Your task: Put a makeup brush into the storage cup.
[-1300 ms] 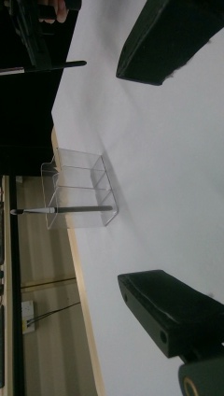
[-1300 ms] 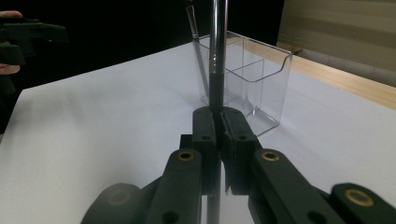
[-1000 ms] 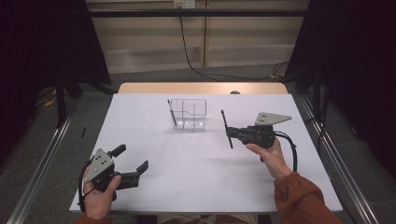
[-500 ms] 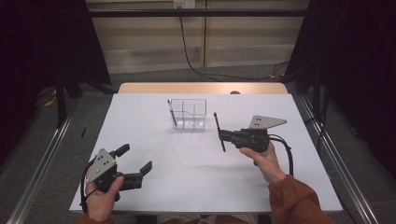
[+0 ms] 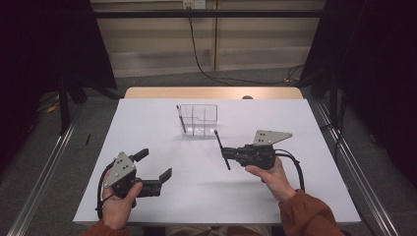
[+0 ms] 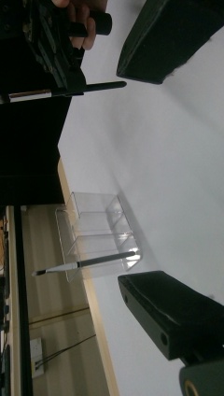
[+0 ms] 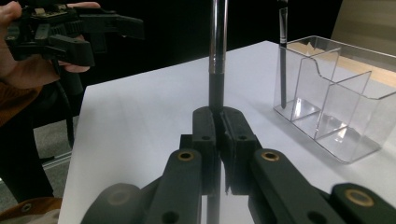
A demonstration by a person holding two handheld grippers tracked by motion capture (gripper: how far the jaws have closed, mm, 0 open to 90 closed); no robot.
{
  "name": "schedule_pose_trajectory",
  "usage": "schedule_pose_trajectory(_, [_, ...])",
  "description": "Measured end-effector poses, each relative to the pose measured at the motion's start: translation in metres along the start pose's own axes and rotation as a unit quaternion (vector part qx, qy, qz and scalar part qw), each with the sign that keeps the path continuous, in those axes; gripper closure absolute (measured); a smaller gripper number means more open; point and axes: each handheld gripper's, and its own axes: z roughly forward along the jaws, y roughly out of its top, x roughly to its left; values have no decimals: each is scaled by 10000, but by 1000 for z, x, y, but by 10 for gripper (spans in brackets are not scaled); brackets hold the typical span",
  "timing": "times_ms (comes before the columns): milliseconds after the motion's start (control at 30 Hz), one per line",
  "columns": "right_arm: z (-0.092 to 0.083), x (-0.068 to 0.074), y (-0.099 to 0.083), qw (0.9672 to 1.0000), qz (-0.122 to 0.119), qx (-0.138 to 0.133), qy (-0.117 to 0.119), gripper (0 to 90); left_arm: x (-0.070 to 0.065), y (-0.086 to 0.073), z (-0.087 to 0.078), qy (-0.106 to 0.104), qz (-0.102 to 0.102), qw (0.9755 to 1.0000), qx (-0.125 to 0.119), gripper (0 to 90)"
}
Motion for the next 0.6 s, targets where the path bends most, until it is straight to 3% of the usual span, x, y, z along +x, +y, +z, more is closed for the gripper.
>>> schedule_pose_trajectory(300, [10,11,0,9996,-80,13,267,848,-9,11,14,-215,-15,9997,-90,27])
schedule_pose_trajectory(600, [17,16,-1,9993,-76,-10,374,848,-18,21,35,-506,50,9987,-81,33])
